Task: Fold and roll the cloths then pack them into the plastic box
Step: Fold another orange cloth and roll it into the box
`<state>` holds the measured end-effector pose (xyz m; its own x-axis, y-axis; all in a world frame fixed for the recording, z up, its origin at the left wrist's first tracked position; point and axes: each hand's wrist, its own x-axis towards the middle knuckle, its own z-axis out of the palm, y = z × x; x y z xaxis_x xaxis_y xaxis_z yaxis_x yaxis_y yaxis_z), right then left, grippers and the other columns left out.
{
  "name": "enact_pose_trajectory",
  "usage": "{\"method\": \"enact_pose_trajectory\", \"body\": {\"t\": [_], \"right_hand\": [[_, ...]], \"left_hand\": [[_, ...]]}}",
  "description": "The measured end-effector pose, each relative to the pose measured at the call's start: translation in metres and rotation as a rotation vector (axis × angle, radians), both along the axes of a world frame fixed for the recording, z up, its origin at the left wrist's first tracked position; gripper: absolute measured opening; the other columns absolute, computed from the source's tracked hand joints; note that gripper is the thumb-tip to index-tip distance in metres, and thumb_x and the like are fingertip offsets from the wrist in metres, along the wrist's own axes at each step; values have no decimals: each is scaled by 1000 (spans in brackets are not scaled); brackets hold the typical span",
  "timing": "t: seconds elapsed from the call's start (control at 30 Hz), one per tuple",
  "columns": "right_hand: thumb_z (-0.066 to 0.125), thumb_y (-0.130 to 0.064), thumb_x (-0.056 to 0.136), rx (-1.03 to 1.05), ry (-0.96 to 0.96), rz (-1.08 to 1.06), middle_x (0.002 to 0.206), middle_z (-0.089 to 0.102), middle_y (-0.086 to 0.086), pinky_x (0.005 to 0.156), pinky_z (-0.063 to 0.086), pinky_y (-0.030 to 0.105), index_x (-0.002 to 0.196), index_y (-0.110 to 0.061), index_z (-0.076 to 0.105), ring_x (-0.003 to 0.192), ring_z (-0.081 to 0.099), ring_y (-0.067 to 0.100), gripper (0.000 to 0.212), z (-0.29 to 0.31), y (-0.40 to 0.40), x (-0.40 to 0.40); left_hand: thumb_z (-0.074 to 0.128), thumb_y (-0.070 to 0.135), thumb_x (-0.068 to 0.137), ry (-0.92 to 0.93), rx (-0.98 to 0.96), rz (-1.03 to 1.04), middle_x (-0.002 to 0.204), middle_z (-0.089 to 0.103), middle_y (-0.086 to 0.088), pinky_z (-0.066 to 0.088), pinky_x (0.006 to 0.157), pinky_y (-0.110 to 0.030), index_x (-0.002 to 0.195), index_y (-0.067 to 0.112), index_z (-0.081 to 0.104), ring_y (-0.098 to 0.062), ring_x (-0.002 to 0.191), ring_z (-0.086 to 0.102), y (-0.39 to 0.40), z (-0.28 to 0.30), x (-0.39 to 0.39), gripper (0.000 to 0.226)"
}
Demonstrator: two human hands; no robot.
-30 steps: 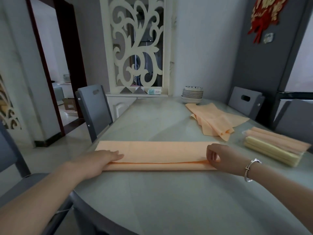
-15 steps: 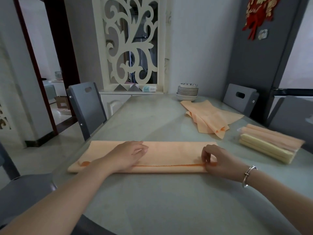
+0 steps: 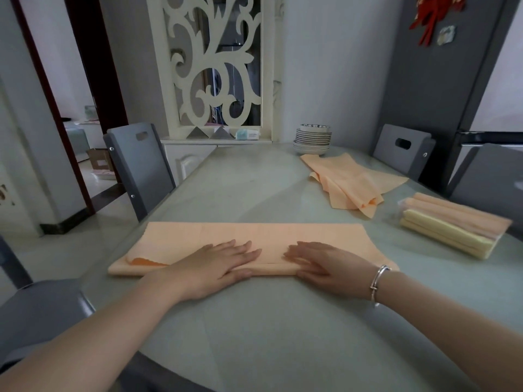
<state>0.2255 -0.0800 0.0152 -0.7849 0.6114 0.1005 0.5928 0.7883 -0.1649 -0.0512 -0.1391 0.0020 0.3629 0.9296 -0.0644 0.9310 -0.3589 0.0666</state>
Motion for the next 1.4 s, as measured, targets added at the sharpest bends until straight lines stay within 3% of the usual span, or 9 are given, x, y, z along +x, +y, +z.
{"method": "enact_pose_trajectory", "body": {"t": [0.23,0.3,0.37,0.5,0.63,0.83,1.07,1.23,1.4], "right_hand": [[24,-33,103,133,-131,-111,155,24,-6,114,23,31,146,-31,27,143,21,11,44,-6,47,-16],[24,-31,103,198,-107,-170,155,24,-7,112,26,31,146,-32,26,142,22,11,43,-8,64,-14],[31,-27,102,243,-72,-203,153,30,-6,112,27,31,144,-31,32,140,29,12,43,-8,73,-8],[76,-17,73,449,146,-136,98,71,-2,77,53,30,100,-20,68,90,68,21,28,-9,77,0],[57,-19,79,476,193,-117,84,68,-2,72,54,31,77,-19,62,87,65,23,5,-7,72,-4],[54,-19,87,356,71,-148,93,67,-1,81,46,32,87,-16,57,92,60,24,4,-8,65,-6],[36,-39,93,268,140,-112,116,67,-2,93,48,33,108,-19,69,104,63,19,42,-8,61,8],[50,-15,92,158,267,-111,115,61,-6,89,48,29,111,-16,67,100,60,15,25,-7,61,6],[54,-7,88,62,263,-106,111,58,-14,81,44,17,109,-23,68,95,58,6,30,-5,58,8]], "left_hand": [[-3,69,79,47,83,47,157,7,17,16,116,-34,146,48,10,-12,145,11,57,2,1,71],[-13,71,79,54,201,8,154,27,10,29,111,-32,144,42,27,-13,139,32,75,2,3,82],[5,59,94,56,414,-85,133,57,6,48,94,-29,130,34,54,-13,115,59,83,-1,3,66],[38,36,89,-32,660,-117,94,72,11,54,67,-21,93,27,72,-11,79,68,78,-11,-3,35],[40,31,85,-38,709,-61,75,64,9,45,51,-25,74,22,61,-15,64,62,73,-8,2,25],[45,29,80,-118,675,15,73,61,10,38,45,-24,70,22,53,-15,62,62,66,-8,10,15],[59,32,77,-141,680,29,88,72,19,50,51,-16,76,31,74,-4,77,69,60,-14,7,15],[38,32,84,-131,696,13,80,69,18,50,49,-20,77,27,73,-10,72,65,66,-16,5,36],[51,28,80,-97,723,-17,71,65,13,46,57,-21,72,24,71,-12,67,61,66,-8,5,22]]}}
